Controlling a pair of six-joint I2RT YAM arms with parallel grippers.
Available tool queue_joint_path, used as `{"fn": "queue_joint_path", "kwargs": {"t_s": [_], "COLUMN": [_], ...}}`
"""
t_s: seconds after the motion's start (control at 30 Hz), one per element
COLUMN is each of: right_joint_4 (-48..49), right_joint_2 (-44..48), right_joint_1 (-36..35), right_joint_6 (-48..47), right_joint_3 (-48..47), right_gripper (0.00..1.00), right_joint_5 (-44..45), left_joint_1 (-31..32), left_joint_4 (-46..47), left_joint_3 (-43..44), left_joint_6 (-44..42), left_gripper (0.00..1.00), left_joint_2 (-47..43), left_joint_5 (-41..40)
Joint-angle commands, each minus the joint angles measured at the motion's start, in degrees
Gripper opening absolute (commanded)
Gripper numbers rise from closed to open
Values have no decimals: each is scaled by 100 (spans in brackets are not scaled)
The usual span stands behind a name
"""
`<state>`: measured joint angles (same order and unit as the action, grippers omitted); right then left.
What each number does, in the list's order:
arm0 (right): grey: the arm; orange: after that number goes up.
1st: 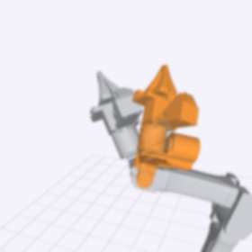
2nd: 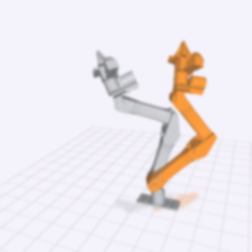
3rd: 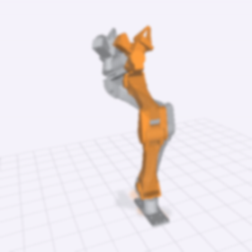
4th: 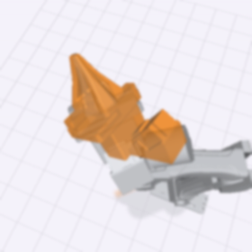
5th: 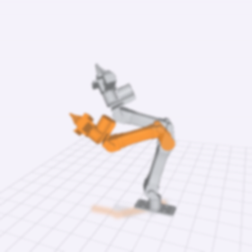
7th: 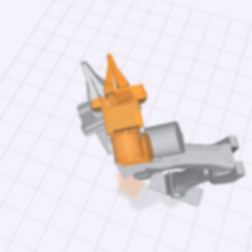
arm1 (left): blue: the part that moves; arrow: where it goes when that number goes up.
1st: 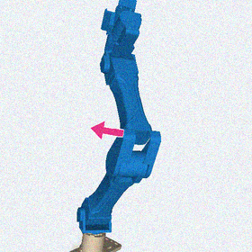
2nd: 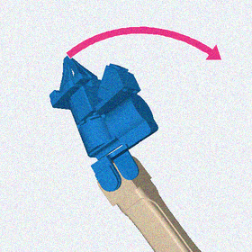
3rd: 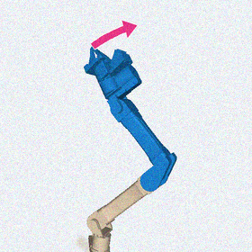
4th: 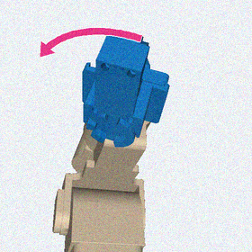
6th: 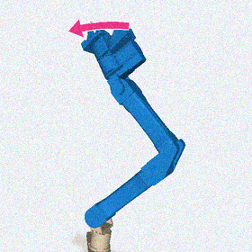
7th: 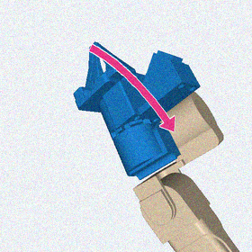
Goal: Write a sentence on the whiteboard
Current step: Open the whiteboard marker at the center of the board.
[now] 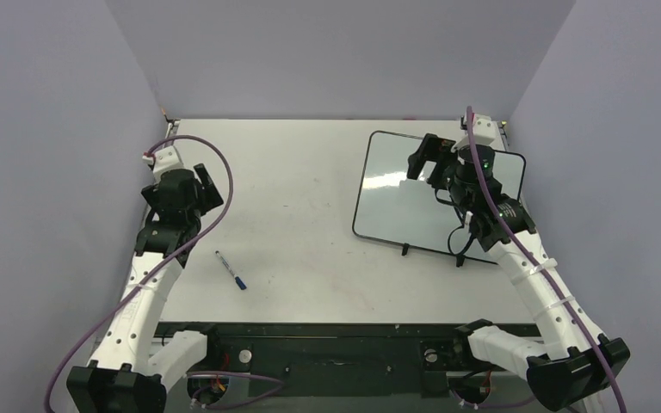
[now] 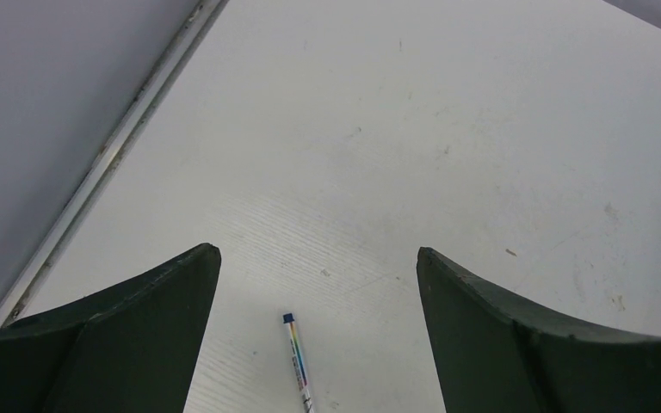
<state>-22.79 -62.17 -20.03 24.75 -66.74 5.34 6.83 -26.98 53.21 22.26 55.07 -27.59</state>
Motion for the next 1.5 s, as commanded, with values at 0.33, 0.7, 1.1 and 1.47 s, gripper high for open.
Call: {"fn": "queue_joint_path", "kwargs": {"t_s": [0.33,0.7,1.1,1.47], "right_joint_4": [-641,-653,-628,-651], "right_joint_2": [-374,-597,-529,-487], "right_joint_1": [580,205,60,26], "right_joint_6": [-127,40,74,7], "right_joint_3": [-457,-216,-12,52], "right_gripper": [98,94,92,92], "right_joint_5": [676,294,133,136], "left_joint_1": [-42,-341,-273,475], "left_joint_4": [-538,-1093,-934,-631], "left_joint_3": [584,-213,-1326,-1713], "left_joint_6": [268,1593,1890,2359], "left_gripper": [76,62,53,46], "left_joint_2": [899,751,556,1037], "left_joint_5": [347,847,1350,1318]}}
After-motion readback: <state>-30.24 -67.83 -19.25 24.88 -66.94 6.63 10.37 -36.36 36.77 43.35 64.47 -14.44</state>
